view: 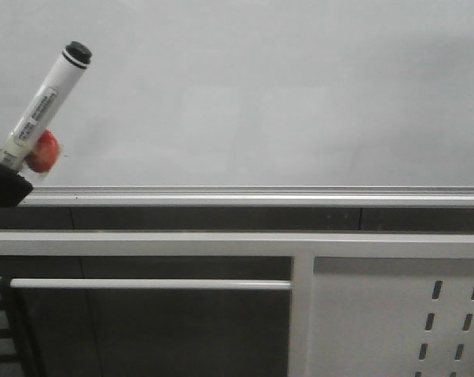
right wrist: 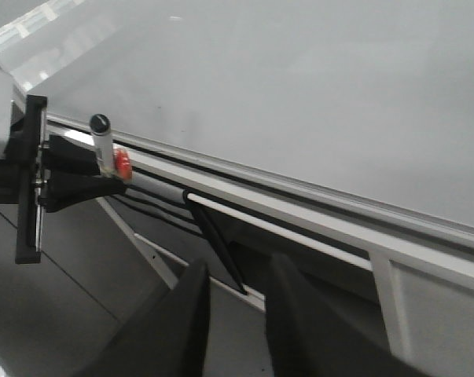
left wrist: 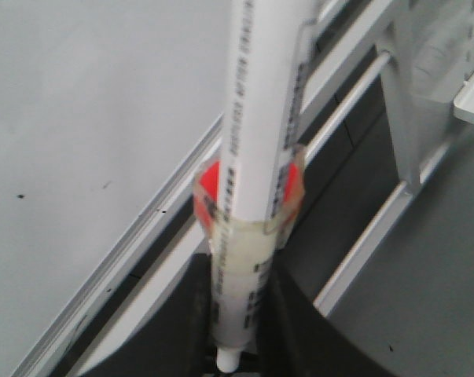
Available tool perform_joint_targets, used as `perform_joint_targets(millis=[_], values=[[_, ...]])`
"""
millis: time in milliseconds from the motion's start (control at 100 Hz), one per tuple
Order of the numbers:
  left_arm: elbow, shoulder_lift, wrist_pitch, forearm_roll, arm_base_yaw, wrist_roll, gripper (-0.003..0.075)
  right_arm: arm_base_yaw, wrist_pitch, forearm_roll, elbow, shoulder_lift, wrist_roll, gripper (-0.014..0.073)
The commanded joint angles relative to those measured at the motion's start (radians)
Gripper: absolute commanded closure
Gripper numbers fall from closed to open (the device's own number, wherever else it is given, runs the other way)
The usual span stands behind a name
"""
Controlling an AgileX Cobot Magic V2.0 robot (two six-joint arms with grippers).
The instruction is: Write number 1 on whiteboard
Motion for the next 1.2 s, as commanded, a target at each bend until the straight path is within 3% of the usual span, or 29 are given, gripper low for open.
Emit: perform_joint_targets(millis=[0,360,560,760,1010,1190], values=[[-0.053,-0.018,0.02,0.022,-0.044,-0.001,0.0738,0.018,-0.083,0.027,-0.059,0.038,-0.003,0.0435],[-0.12,-0.018,0.211,0.105,-0.185,-0.001,0.0738,0.074,-0.095,0.175,-0.095,0.141,-0.003,0.0421],[-0.21,-0.018,0.319,0.103,-0.2,-0.001,0.0738,0.12,-0.162,0.297,-0.145,0.237,-0.003,0.0228],[-0.26,-0.018,0.424,0.103,-0.2,-0.001,0.0738,0.201,-0.179,0.376,-0.243,0.355,-0.003,0.0225],[-0.26,-0.018,0.479,0.057,-0.202,0.001,0.0738,0.26,-0.219,0.597,-0.3,0.493,-0.003,0.0224],[-0.26,-0.018,0.477,0.057,-0.28,0.032,0.0738,0.262,-0.225,0.72,-0.302,0.557,-0.003,0.0224]])
